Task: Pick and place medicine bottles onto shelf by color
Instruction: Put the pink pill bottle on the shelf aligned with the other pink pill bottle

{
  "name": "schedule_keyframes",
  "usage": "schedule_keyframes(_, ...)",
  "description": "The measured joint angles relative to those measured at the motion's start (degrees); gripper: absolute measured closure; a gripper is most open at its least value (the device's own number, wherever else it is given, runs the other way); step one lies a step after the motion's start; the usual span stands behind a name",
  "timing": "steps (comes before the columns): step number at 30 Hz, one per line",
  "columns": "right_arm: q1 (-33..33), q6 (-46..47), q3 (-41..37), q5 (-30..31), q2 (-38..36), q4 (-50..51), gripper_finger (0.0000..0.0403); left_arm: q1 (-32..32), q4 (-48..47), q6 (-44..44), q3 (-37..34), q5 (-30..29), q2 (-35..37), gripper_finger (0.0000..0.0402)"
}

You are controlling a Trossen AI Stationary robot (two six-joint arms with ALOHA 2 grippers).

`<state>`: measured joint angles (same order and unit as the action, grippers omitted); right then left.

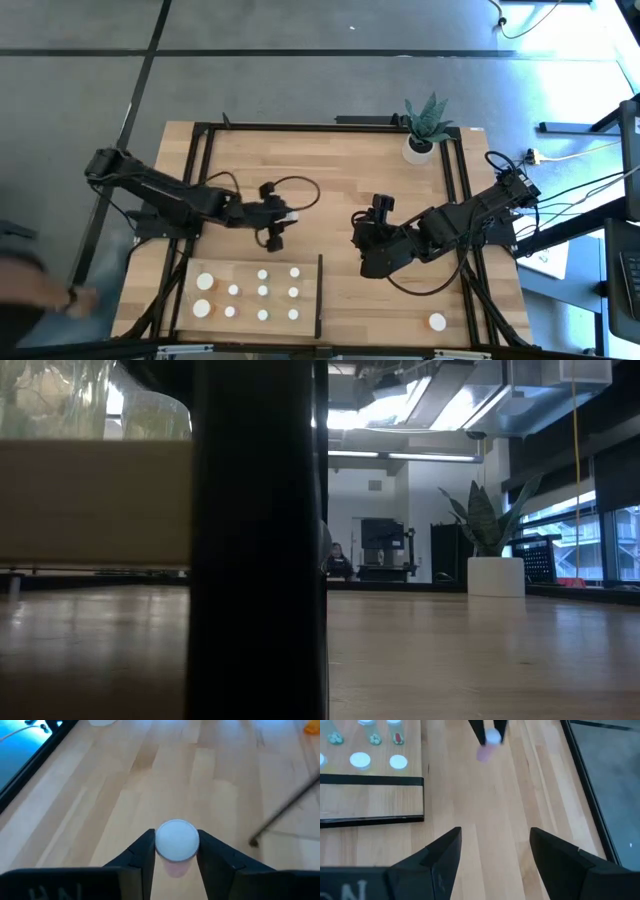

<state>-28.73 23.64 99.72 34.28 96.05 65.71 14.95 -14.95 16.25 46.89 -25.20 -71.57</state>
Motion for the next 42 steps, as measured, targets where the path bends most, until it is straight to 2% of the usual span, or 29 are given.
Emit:
schedule_keyframes(6,0.0,-0.4,0.0,0.0,0.0,-0.8,0.0166,7.8,-9.3,8.8,0.0,-4.4,5.4,0.0285)
schedule_keyframes(12,0.0,-0.3,0.0,-0.2,0.0,-2.2,0.0166,15.1,-14.5,14.7,0.0,-5.8,9.2,0.0285)
schedule_keyframes(17,0.1,-0.4,0.0,-3.8,0.0,-3.6,0.0166,20.9,-19.5,18.6,0.0,-5.8,11.5,0.0285)
schedule_keyframes(21,0.1,-0.2,0.0,-4.3,0.0,-4.3,0.0166,25.1,-22.4,22.7,0.0,-5.9,11.8,0.0285)
schedule_keyframes(30,0.1,-8.3,0.0,-16.6,0.0,-12.1,0.0166,34.9,-24.0,29.9,0.0,-10.2,11.7,0.0285)
schedule_keyframes(34,0.1,-11.8,0.0,-20.0,0.0,-14.7,0.0166,39.2,-26.3,34.5,0.1,-13.4,11.7,0.0285)
schedule_keyframes(38,0.1,-13.9,0.0,-20.6,0.0,-16.3,0.0166,42.9,-30.1,41.7,0.0,-16.3,11.6,0.0285)
schedule_keyframes(42,0.1,-15.0,0.0,-20.5,0.0,-16.4,0.0166,45.8,-29.4,45.6,-2.2,-19.7,11.5,0.0285)
